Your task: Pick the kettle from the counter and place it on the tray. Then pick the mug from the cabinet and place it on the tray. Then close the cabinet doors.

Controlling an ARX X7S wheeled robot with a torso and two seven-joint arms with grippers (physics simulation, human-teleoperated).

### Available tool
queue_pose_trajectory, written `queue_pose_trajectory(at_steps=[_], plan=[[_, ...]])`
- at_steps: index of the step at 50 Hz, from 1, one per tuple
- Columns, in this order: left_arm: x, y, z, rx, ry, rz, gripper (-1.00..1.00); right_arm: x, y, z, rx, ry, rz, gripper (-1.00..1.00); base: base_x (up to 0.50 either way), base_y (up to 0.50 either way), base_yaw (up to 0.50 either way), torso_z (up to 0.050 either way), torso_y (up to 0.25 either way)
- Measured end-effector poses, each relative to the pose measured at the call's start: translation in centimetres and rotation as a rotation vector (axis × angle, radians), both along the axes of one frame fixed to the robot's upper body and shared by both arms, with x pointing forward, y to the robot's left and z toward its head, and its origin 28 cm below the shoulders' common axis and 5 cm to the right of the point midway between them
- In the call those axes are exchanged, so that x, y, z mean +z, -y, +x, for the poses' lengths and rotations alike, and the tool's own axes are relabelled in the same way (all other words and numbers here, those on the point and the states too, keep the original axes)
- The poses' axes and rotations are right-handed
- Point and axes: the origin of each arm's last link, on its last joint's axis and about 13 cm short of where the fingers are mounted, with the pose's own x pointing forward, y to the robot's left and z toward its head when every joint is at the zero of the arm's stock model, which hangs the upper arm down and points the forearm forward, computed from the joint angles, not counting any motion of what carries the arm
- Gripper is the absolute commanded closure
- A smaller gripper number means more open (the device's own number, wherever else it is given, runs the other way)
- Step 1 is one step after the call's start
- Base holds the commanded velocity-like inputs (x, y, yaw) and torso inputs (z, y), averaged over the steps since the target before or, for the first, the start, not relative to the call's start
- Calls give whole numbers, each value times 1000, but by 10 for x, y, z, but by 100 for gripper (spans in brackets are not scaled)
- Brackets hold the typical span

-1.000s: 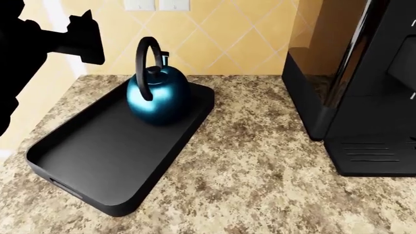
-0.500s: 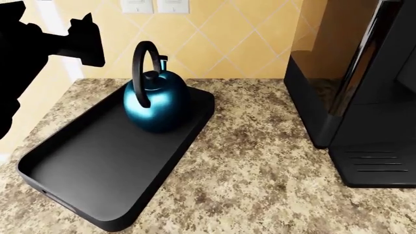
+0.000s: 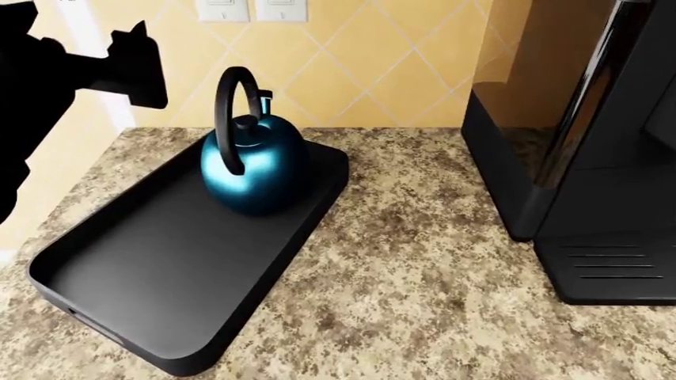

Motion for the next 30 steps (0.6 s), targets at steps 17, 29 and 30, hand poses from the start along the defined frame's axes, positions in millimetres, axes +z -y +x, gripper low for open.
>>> queue_pose_trajectory(at_steps=[17, 29, 30], plan=[[-3, -3, 1, 11, -3, -4, -100, 3, -1, 0, 0, 47, -26, 100, 0, 0, 0, 0, 0], [-2, -4, -1, 9, 1, -6, -100, 20, -4, -13, 15, 190, -99, 100, 0, 0, 0, 0, 0], [-2, -4, -1, 9, 2, -6, -100, 21, -4, -14, 16, 198, -105, 100, 0, 0, 0, 0, 0]])
